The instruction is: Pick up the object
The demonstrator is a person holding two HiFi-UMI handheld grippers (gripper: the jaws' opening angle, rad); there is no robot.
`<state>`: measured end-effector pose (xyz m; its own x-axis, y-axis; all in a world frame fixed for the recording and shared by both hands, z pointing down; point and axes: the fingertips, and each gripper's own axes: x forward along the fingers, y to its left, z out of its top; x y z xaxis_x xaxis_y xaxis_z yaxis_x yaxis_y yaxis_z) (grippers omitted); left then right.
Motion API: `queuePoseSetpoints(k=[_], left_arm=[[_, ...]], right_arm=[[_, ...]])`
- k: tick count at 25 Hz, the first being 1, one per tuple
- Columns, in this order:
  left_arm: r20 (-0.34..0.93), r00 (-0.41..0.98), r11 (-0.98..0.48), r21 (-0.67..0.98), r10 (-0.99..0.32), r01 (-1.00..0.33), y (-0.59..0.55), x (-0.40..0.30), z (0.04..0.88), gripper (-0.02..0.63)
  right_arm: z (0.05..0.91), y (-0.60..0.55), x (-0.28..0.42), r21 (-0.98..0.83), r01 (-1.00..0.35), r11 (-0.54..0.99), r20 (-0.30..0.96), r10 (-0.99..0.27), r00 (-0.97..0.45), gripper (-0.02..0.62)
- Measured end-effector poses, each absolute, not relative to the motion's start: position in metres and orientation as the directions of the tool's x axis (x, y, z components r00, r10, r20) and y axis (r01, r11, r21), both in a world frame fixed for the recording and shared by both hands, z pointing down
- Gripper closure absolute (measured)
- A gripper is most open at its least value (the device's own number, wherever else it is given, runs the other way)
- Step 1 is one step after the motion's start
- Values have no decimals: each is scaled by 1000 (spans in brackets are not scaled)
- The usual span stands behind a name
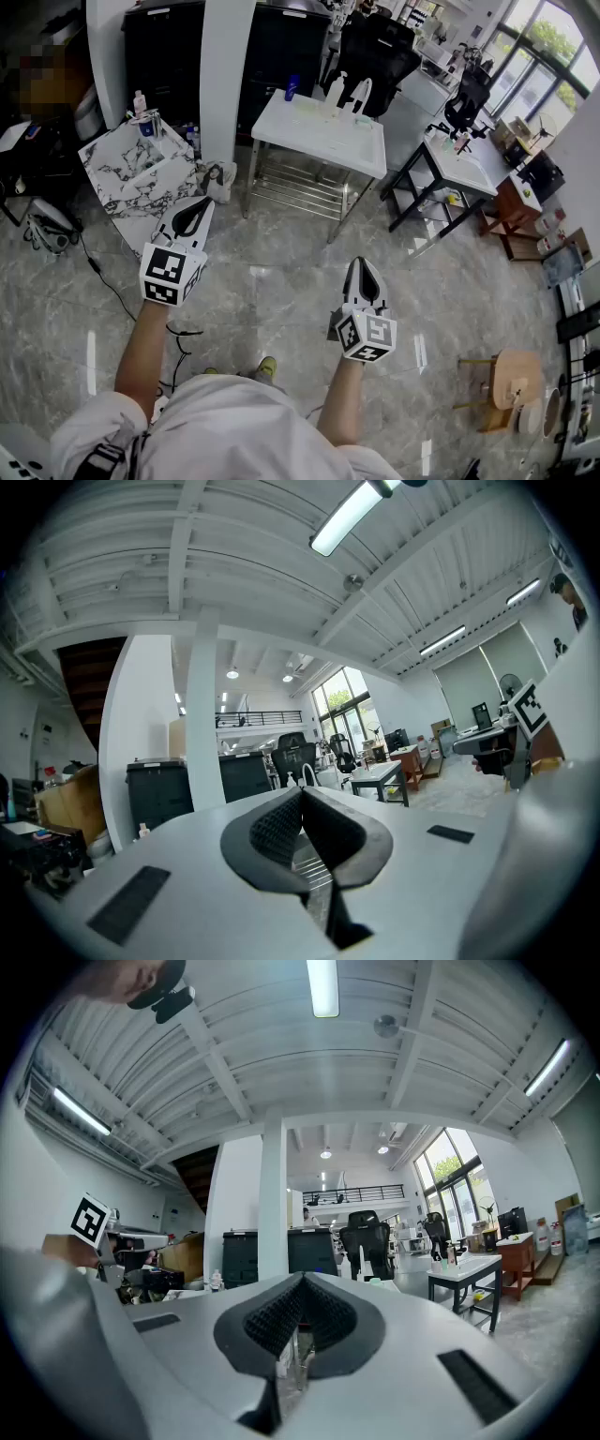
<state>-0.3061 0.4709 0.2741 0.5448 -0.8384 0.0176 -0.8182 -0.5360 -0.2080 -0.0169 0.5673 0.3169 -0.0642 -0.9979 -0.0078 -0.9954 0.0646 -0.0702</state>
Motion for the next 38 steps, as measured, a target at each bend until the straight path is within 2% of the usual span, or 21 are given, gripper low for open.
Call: queuePoseSetpoints(k=[23, 25, 28, 38], left_arm=[[72, 562, -563, -206, -824, -800, 455, -272, 296, 583], [77, 560, -563, -203, -825, -801, 449, -263, 298, 581], [88, 561, -566, -206, -823, -798, 440, -245, 303, 545], [90, 537, -543, -211, -839, -813, 407, -173, 313, 537]], right_arm=[[330, 545, 5, -109, -990, 93, -11, -996, -93, 589], [334, 538, 13, -113, -989, 95, -4, -995, -95, 589], [338, 527, 30, -121, -988, 101, -5, -995, -101, 589], [350, 483, 101, -136, -980, 147, -9, -989, -147, 589]])
